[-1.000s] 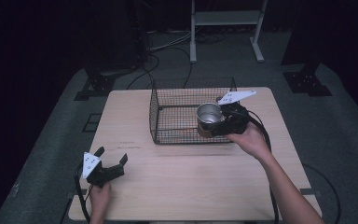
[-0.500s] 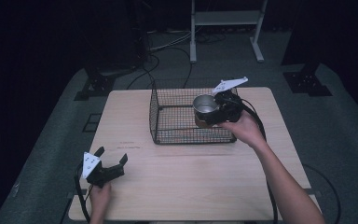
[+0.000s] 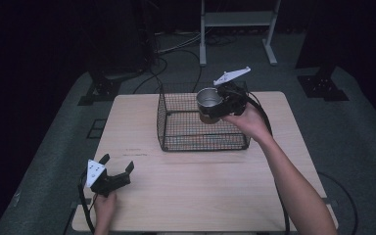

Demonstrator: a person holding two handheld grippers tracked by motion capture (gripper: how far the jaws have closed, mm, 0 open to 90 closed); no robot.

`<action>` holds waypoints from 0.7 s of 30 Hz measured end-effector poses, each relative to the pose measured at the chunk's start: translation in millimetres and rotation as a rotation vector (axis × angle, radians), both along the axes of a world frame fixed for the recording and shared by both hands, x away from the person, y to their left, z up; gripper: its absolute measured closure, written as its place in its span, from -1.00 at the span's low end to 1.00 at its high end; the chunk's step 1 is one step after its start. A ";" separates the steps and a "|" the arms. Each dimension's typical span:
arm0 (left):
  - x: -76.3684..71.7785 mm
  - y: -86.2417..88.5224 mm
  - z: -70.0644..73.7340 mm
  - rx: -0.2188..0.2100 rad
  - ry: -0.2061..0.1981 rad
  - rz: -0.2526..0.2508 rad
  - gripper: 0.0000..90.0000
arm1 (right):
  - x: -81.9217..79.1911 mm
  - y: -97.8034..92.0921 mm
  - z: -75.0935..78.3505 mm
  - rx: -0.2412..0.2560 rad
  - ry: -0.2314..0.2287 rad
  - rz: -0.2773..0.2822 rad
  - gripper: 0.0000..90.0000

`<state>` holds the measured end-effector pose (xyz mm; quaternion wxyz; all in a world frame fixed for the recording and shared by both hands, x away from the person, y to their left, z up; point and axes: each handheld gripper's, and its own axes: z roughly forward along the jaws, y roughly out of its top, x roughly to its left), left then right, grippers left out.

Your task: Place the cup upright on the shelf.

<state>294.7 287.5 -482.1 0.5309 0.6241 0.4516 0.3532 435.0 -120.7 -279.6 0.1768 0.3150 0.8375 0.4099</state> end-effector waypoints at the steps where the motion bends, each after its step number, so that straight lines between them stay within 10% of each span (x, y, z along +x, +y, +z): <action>1: 0.0 0.0 0.0 0.000 0.000 0.000 -1.00 | 0.0 0.0 0.0 0.000 0.000 0.000 -0.60; 21: 0.0 -0.7 -0.3 -0.003 -0.003 0.000 -1.00 | 36.0 15.7 -8.1 0.003 0.050 -0.040 -0.60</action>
